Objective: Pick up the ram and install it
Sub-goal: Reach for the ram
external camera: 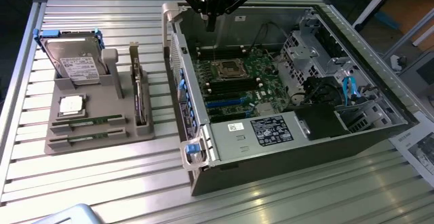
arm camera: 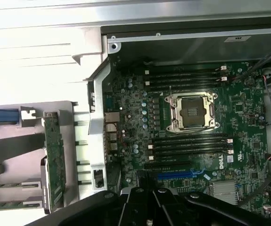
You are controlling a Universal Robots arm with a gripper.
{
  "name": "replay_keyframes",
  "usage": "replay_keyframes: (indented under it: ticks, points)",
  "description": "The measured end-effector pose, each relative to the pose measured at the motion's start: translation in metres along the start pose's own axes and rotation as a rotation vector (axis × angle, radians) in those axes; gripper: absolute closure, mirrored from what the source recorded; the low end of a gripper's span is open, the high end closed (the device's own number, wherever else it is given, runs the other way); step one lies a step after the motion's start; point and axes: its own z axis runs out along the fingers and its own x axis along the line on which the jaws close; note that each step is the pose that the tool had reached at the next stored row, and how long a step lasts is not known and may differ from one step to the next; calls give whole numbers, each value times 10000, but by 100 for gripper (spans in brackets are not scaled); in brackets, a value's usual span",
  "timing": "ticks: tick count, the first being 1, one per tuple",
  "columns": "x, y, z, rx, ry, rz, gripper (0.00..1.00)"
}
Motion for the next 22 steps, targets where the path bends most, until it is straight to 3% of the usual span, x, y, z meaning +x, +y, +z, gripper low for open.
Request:
replay_keyframes:
  ticks: [12, 22]
  points:
    - [382, -29, -3, 1, 0, -1, 90]
    - [583, -45, -3, 0, 0, -1, 90]
